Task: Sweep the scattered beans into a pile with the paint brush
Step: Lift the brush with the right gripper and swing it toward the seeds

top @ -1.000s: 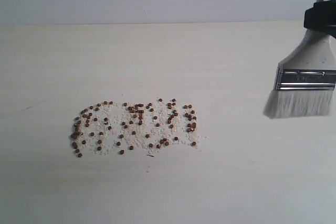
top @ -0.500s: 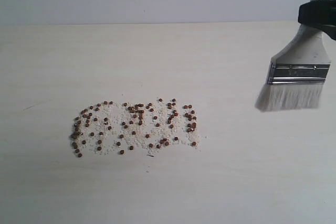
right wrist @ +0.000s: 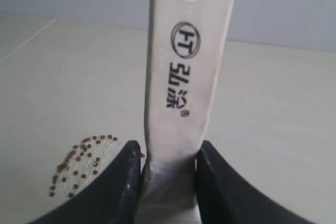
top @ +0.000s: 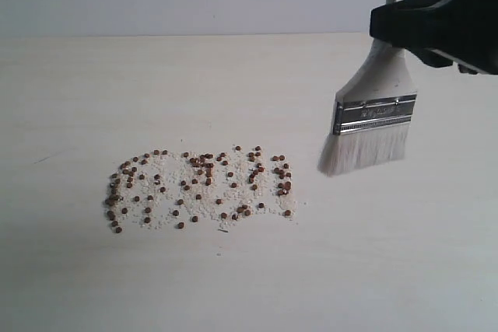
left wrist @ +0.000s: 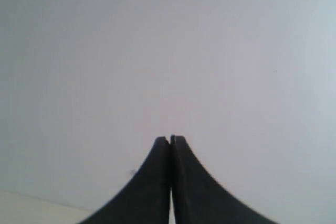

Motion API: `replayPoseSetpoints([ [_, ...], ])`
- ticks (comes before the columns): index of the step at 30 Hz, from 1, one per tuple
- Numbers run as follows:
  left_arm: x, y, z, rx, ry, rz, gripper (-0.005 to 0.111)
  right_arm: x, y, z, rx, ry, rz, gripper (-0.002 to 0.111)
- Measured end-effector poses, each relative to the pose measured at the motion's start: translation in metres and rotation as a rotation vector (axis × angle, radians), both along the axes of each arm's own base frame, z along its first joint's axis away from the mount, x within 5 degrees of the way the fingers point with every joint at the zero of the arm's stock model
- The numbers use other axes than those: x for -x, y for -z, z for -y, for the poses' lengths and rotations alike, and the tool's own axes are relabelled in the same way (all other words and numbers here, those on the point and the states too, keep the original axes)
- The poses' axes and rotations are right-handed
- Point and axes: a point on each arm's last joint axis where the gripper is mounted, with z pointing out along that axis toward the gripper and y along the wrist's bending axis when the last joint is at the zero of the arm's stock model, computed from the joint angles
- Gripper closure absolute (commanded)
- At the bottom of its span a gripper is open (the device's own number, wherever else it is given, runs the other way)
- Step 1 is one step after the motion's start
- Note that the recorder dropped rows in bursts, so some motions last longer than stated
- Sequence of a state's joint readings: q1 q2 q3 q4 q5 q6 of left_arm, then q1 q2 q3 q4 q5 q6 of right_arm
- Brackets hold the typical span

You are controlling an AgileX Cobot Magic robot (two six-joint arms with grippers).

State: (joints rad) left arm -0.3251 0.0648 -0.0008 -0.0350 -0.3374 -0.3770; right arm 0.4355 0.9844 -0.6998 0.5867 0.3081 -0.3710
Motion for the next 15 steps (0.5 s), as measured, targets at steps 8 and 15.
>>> replayPoseSetpoints([
  [8,0.0016,-0.0042,-0.0007,0.023,0.001,0.045,0.107,-0.0056,0.0049,-0.0024,0.043,-0.01,0.013,0.108],
  [15,0.0006,-0.0016,-0.0002,0.028,0.008,0.011,0.107,-0.0081,0.0023,-0.001,0.052,0.007,0.056,0.108],
])
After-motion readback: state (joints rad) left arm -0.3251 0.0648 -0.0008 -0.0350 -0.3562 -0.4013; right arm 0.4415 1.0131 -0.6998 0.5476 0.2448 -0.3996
